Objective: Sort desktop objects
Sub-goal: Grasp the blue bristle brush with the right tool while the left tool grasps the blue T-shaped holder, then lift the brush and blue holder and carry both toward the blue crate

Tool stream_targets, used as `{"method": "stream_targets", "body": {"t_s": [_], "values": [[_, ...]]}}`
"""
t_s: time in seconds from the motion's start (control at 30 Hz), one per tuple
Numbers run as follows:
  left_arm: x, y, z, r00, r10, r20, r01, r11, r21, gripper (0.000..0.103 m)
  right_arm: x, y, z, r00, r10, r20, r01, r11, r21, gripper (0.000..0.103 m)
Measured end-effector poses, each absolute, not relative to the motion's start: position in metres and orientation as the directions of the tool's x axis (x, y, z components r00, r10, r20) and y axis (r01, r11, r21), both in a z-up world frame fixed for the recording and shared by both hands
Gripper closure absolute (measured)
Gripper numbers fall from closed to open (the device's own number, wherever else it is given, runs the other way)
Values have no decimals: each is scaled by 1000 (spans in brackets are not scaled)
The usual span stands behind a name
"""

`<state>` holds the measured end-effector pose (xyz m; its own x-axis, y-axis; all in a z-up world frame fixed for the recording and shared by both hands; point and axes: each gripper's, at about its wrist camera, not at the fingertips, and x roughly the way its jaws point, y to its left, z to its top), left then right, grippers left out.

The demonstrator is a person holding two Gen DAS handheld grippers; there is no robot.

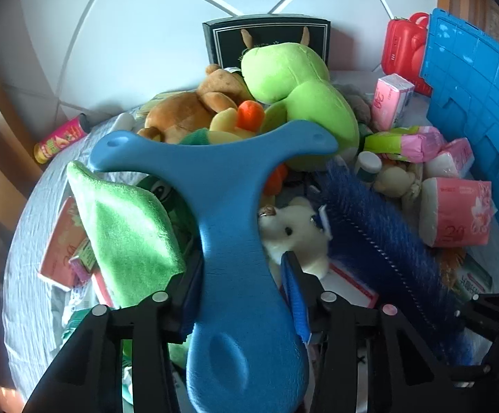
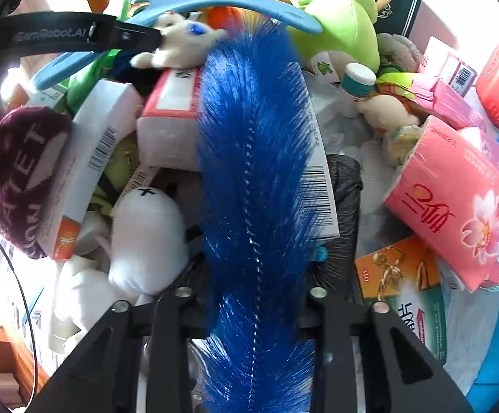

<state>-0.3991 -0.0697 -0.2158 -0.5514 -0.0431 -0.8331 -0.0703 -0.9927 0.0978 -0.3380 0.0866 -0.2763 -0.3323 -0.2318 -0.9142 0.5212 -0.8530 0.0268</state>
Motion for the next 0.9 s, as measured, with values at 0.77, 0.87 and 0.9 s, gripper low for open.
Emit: {"method": "stream_targets", "body": {"t_s": [0.77,0.87,0.9], "values": [[-355,-87,-150,-695,-75,-715,-8,-994,112,62,-320,92,-228,-427,-286,-858,529,-848,19,91],[-347,-81,-132,-722,-68,-689,-23,-992,122,62,-314,100,-212,-466,-294,-835,521,-853,9,91],[-345,-79,-126,-731,-64,-680,-26,-992,121,62,-312,104,-208,-477,-296,-827,518,-856,8,91]]}}
